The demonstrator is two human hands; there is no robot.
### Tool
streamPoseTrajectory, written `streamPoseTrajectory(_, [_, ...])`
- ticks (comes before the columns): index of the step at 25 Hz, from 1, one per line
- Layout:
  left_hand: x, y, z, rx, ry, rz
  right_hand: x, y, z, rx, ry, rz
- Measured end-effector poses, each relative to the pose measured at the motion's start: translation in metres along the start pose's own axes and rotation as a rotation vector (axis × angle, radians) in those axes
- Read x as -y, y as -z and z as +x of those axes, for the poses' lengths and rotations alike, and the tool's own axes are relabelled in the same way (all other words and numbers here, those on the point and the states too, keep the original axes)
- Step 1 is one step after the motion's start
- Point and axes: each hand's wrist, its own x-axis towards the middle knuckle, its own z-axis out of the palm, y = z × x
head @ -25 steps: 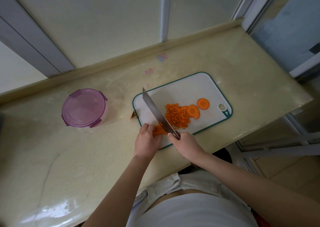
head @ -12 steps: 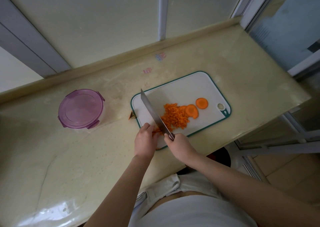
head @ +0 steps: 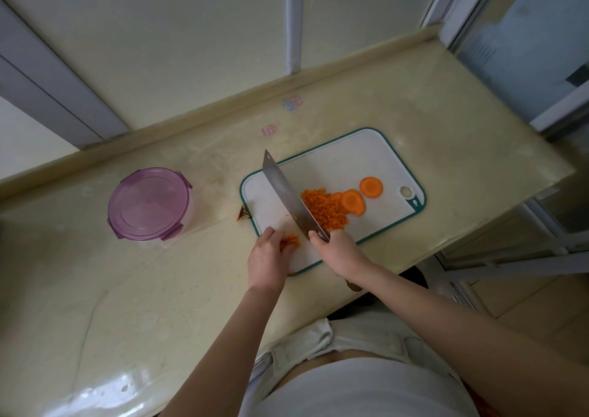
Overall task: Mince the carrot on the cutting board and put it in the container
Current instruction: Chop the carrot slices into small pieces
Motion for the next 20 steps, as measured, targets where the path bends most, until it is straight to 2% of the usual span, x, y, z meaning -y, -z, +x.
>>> streamPoseTrajectory(4, [0.001,0.007,0.002,0.043,0.023,-0.020,-0.001,0.004,-0.005,0.019,0.025,0.018])
streamPoseTrajectory(8, [-0.001,0.010,0.000,0.014,0.039,-0.073,-0.003,0.005,-0.012,0.043,0.038,0.035])
streamPoseTrajectory(20, [-0.007,0.007,0.005,0.016,0.074,-0.040,-0.001,-0.014,-0.015,0.056,-0.013,-0.107])
